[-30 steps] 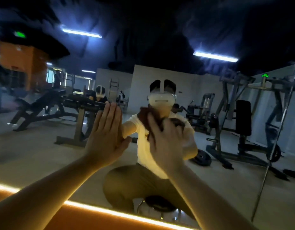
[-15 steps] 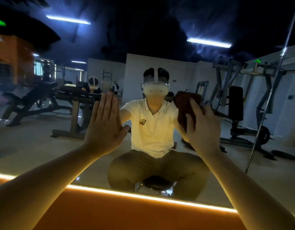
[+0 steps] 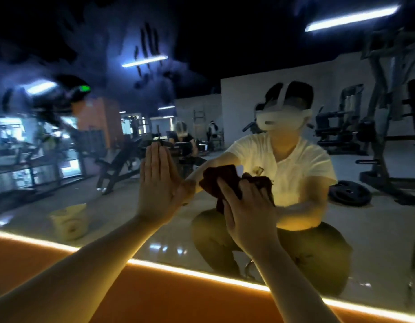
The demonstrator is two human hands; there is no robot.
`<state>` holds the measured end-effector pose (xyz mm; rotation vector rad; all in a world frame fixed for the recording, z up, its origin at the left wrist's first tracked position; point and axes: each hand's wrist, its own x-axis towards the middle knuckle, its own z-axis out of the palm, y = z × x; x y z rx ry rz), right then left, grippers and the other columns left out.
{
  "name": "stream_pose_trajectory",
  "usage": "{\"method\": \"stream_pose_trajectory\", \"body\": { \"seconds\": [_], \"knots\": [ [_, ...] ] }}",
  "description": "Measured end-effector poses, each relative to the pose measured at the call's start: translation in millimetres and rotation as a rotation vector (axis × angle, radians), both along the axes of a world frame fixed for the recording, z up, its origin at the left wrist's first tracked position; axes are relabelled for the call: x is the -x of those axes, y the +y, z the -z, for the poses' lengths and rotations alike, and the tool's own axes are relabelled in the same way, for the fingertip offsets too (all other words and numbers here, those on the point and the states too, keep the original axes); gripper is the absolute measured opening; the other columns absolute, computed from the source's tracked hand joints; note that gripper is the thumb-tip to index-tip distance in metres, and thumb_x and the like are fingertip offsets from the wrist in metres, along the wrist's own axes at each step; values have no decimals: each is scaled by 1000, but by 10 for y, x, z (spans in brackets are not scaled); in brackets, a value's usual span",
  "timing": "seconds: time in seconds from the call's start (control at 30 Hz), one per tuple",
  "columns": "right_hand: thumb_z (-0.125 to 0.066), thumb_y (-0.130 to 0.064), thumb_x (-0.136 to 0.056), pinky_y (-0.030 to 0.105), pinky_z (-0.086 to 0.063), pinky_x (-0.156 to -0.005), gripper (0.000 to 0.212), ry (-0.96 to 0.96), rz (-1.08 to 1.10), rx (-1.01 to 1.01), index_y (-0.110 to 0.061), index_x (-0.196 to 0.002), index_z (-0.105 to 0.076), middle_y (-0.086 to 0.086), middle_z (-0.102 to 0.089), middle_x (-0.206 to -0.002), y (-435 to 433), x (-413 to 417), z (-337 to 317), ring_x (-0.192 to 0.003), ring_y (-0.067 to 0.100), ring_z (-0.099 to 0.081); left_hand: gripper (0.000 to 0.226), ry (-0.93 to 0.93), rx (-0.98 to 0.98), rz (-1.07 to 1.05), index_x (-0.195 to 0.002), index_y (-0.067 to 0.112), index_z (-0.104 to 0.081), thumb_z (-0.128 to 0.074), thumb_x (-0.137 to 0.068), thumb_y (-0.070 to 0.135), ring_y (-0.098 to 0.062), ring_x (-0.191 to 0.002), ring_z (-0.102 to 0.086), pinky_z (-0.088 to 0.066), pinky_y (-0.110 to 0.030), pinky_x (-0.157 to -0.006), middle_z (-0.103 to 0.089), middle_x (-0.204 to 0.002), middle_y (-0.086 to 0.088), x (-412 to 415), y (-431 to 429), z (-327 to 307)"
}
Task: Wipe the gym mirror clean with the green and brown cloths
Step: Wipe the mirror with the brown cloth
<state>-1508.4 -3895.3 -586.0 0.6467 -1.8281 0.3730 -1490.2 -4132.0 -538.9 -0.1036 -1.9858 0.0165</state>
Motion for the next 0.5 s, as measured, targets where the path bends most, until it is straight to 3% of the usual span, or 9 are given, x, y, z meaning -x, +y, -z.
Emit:
{"method": "stream_pose_trajectory", "body": {
  "seconds": [0.1, 0.27, 0.43, 0.5],
  "knots": [
    [-62, -24, -96, 52, -52, -89, 55, 2, -17, 94, -23, -149, -46, 15, -52, -121, -10, -68, 14, -113, 39, -58, 88, 25, -75, 20, -160, -9, -12, -9, -105, 60, -38, -159, -3, -16, -59, -126, -6, -169, -27, 10, 30, 81],
    [-66, -19, -95, 44, -38, -88, 52, 45, 41, 251, -16, -146, -54, 22, -57, -117, -109, -11, -4, -105, 38, -55, 88, -7, -158, 58, -163, -1, -6, -41, -100, 49, -28, -160, 3, -13, -54, -129, 1, -173, -15, -72, 85, 222],
    [-57, -24, -97, 43, -34, -86, 49, 95, 39, 291, -14, -145, -54, 23, -58, -110, -370, 21, -2, -99, 36, -51, 92, -64, -17, 94, -164, 4, -9, -52, -93, 42, -25, -161, 2, -9, -45, -129, -2, -174, -11, -245, -175, 328],
    [-55, -25, -97, 43, -35, -84, 49, 105, 59, 278, -15, -145, -55, 22, -58, -108, -491, 50, 12, -97, 34, -50, 91, -72, 7, 102, -165, 6, -10, -55, -93, 38, -27, -161, 0, -12, -50, -129, -3, -174, -11, -235, -280, 385]
  ]
}}
